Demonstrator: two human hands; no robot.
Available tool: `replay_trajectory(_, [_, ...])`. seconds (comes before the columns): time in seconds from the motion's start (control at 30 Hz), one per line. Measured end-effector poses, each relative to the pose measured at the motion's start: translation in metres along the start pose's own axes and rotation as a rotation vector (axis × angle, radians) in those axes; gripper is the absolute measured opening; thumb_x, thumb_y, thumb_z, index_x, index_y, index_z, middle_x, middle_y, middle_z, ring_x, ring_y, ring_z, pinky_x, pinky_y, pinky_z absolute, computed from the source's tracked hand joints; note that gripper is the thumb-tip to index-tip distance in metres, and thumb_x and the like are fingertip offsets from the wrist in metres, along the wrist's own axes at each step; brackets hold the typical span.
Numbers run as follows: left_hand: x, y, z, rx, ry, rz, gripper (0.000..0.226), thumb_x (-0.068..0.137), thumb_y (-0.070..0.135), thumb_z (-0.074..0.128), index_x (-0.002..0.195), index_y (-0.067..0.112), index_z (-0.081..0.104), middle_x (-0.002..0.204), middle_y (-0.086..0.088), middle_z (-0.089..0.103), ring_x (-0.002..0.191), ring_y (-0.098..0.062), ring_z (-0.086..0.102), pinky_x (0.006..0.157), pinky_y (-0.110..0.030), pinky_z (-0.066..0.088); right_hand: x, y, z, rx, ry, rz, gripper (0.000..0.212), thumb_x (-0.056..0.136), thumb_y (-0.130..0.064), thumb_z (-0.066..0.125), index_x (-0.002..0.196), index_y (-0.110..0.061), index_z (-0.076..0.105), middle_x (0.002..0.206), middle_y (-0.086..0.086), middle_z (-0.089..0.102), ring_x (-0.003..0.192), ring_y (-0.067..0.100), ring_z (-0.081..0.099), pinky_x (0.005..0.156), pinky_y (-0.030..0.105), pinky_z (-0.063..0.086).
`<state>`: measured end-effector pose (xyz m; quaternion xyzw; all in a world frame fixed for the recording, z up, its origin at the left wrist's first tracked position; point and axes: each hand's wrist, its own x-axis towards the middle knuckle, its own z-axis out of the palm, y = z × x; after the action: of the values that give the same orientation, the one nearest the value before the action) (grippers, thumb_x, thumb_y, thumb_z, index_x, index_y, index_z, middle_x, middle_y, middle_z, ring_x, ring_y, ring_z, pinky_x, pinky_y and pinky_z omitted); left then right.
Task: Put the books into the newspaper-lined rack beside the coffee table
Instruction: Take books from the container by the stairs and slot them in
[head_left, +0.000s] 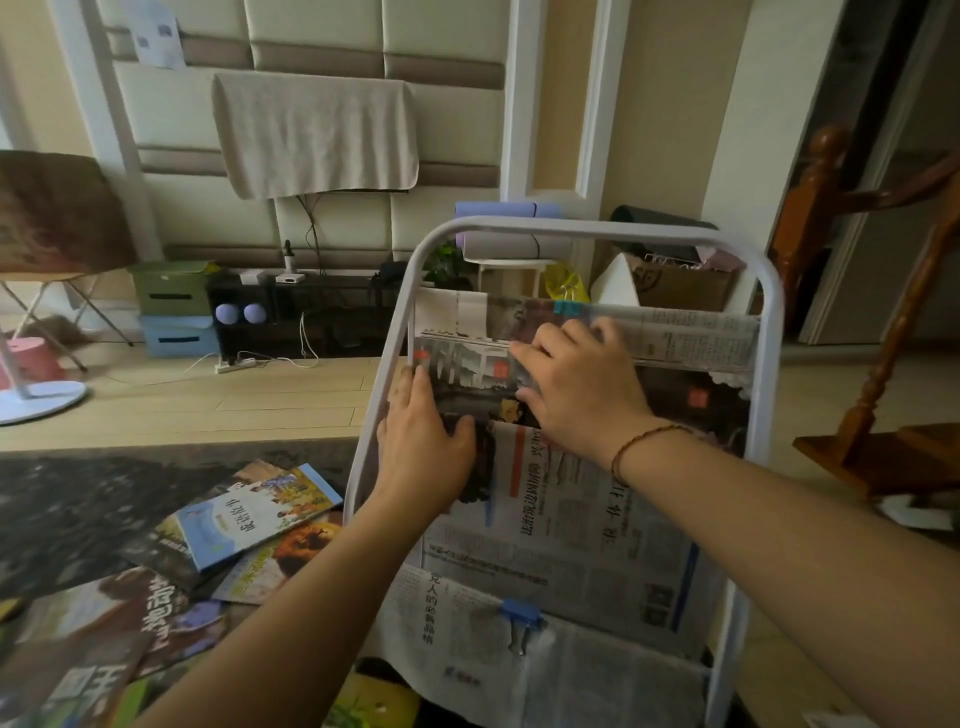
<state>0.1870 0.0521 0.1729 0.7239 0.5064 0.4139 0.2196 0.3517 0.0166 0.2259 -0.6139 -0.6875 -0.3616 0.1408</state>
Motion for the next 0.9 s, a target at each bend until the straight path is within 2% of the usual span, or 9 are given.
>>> replay_trajectory(0.1, [-0.026, 0.018, 0.01, 0.004, 0.046, 0.145, 0.073, 0.094, 0.03, 0.058, 0.155, 0.028, 0.017, 0.164, 0.007, 0.005, 0.151, -0.017, 0.008, 0.121, -0.049, 0.021, -0.039, 0.016, -0.022, 0.217, 0.137, 0.028, 0.053, 0.089, -0.04, 0.058, 0.137, -0.018, 0.052, 0.13, 0.002, 0.059, 0.122, 0.025, 0.051, 0.105, 0.05, 0.034])
replay_trajectory(0.23, [-0.075, 0.064, 0.043, -0.082, 0.052, 0.609, 0.057, 0.095, 0.027, 0.052, 0.148, 0.014, 0.036, 0.161, -0.005, 0.022, 0.149, -0.018, 0.021, 0.119, -0.032, 0.026, -0.162, 0.052, -0.053, 0.43, 0.413, 0.245, 0.037, 0.09, -0.025, 0.064, 0.123, -0.01, 0.062, 0.126, 0.004, 0.06, 0.122, 0.021, 0.052, 0.105, 0.038, 0.038])
replay_trajectory(0.37, [-0.137, 0.12, 0.109, -0.237, -0.17, 1.124, 0.043, 0.089, 0.007, 0.061, 0.131, 0.001, 0.052, 0.144, -0.019, 0.045, 0.141, -0.031, 0.037, 0.114, -0.049, 0.034, -0.319, 0.086, -0.05, 0.643, 0.418, 0.861, 0.03, 0.088, -0.027, 0.066, 0.117, -0.023, 0.06, 0.118, -0.011, 0.057, 0.113, 0.008, 0.053, 0.098, 0.029, 0.044])
replay_trajectory(0.47, [-0.182, 0.15, 0.182, -0.288, -0.424, 1.261, 0.037, 0.087, 0.007, 0.065, 0.124, 0.004, 0.063, 0.134, -0.014, 0.058, 0.139, -0.03, 0.04, 0.112, -0.05, 0.034, -0.439, 0.113, -0.021, 0.705, 0.211, 1.396, 0.019, 0.089, -0.028, 0.067, 0.105, -0.034, 0.059, 0.112, -0.008, 0.057, 0.104, 0.013, 0.057, 0.087, 0.039, 0.052])
replay_trajectory(0.53, [-0.208, 0.159, 0.24, -0.208, -0.631, 1.172, 0.035, 0.091, 0.019, 0.064, 0.126, 0.013, 0.063, 0.134, -0.004, 0.059, 0.14, -0.022, 0.039, 0.114, -0.044, 0.034, -0.516, 0.128, 0.003, 0.707, 0.046, 1.624, 0.018, 0.088, -0.028, 0.068, 0.103, -0.035, 0.061, 0.109, -0.005, 0.061, 0.099, 0.016, 0.061, 0.077, 0.034, 0.054])
replay_trajectory(0.63, [-0.243, 0.158, 0.327, 0.034, -0.989, 0.88, 0.037, 0.096, 0.034, 0.057, 0.131, 0.023, 0.058, 0.136, 0.004, 0.055, 0.134, -0.012, 0.039, 0.112, -0.02, 0.026, -0.625, 0.123, 0.046, 0.644, -0.273, 1.812, 0.027, 0.089, -0.02, 0.068, 0.114, -0.014, 0.063, 0.102, 0.001, 0.065, 0.086, 0.02, 0.061, 0.069, 0.03, 0.05])
replay_trajectory(0.7, [-0.266, 0.142, 0.382, 0.233, -1.22, 0.688, 0.041, 0.098, 0.041, 0.052, 0.135, 0.023, 0.053, 0.139, 0.001, 0.052, 0.129, -0.016, 0.044, 0.102, -0.023, 0.034, -0.676, 0.104, 0.073, 0.667, -0.481, 1.884, 0.036, 0.086, -0.019, 0.07, 0.119, -0.007, 0.06, 0.103, 0.004, 0.062, 0.086, 0.022, 0.058, 0.076, 0.03, 0.048])
replay_trajectory(0.8, [-0.302, 0.101, 0.453, 0.504, -1.502, 0.463, 0.052, 0.099, 0.046, 0.049, 0.144, 0.021, 0.042, 0.147, -0.003, 0.045, 0.13, -0.021, 0.047, 0.102, -0.03, 0.039, -0.724, 0.075, 0.111, 0.867, -0.767, 1.909, 0.065, 0.085, -0.041, 0.061, 0.139, -0.008, 0.043, 0.129, 0.007, 0.049, 0.109, 0.024, 0.051, 0.097, 0.029, 0.039])
replay_trajectory(0.9, [-0.343, 0.046, 0.504, 0.579, -1.59, 0.206, 0.053, 0.098, 0.045, 0.05, 0.144, 0.018, 0.044, 0.147, -0.006, 0.047, 0.128, -0.022, 0.049, 0.101, -0.031, 0.041, -0.762, 0.058, 0.146, 0.803, -1.018, 1.726, 0.064, 0.092, -0.039, 0.059, 0.146, -0.018, 0.034, 0.151, 0.003, 0.033, 0.136, 0.022, 0.035, 0.113, 0.029, 0.027])
